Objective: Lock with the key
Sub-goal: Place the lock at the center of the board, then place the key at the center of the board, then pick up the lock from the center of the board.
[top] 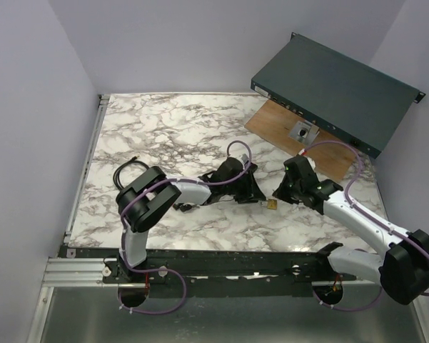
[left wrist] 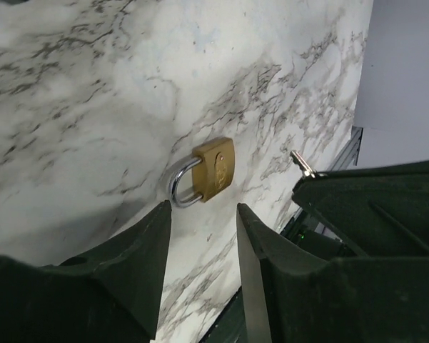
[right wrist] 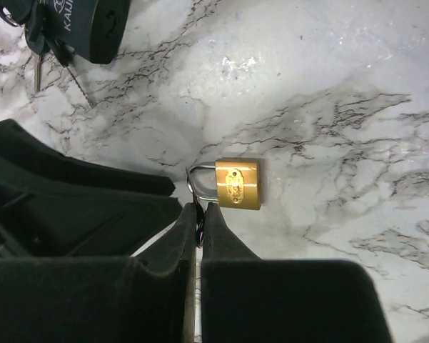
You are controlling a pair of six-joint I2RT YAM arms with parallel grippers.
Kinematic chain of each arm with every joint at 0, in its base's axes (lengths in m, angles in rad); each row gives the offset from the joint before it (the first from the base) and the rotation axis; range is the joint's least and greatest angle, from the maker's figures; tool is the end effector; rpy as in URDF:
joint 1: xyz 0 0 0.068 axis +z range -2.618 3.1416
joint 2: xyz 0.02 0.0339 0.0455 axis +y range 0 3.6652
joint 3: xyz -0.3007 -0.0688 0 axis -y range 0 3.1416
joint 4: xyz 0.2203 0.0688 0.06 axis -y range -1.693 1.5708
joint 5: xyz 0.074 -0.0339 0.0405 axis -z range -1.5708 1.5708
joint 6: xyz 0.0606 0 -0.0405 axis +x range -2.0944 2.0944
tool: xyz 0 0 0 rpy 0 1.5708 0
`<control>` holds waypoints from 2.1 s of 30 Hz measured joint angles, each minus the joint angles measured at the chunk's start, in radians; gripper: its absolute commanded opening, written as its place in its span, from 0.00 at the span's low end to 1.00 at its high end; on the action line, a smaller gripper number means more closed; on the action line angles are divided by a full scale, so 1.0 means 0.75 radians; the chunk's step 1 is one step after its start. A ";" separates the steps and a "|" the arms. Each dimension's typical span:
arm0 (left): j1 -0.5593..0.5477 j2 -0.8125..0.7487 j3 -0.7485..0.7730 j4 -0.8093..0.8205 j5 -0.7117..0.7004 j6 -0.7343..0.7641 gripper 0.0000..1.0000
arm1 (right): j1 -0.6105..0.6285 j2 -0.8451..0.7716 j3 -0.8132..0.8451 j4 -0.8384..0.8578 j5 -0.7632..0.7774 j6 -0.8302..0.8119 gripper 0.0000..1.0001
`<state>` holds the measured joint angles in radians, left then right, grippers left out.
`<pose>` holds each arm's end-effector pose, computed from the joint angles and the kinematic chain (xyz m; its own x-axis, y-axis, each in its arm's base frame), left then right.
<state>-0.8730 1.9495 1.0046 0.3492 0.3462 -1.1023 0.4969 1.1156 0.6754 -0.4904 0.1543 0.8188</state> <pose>0.2524 -0.3330 0.1760 -0.9669 -0.1531 -0.2039 0.0853 0.5593 -0.8245 0.1738 0.0836 0.2366 -0.7667 0.4052 -0.4981 0.2482 0.9025 0.3521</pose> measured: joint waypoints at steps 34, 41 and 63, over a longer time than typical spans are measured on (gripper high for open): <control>0.212 -0.735 -0.393 -0.115 -0.067 0.097 0.43 | 0.062 0.189 -0.054 0.180 -0.113 0.024 0.46; 0.326 -1.036 -0.415 -0.367 -0.122 0.189 0.60 | 0.209 0.272 0.132 0.146 -0.057 -0.032 0.63; 1.072 -1.614 -0.345 -1.256 -0.193 0.538 0.88 | 0.692 1.141 0.863 0.575 -0.203 -0.678 1.00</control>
<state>-0.0689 0.7391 0.7460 -0.5930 0.2016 -0.6991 1.0157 1.9713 1.3228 -0.0589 0.0017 0.3103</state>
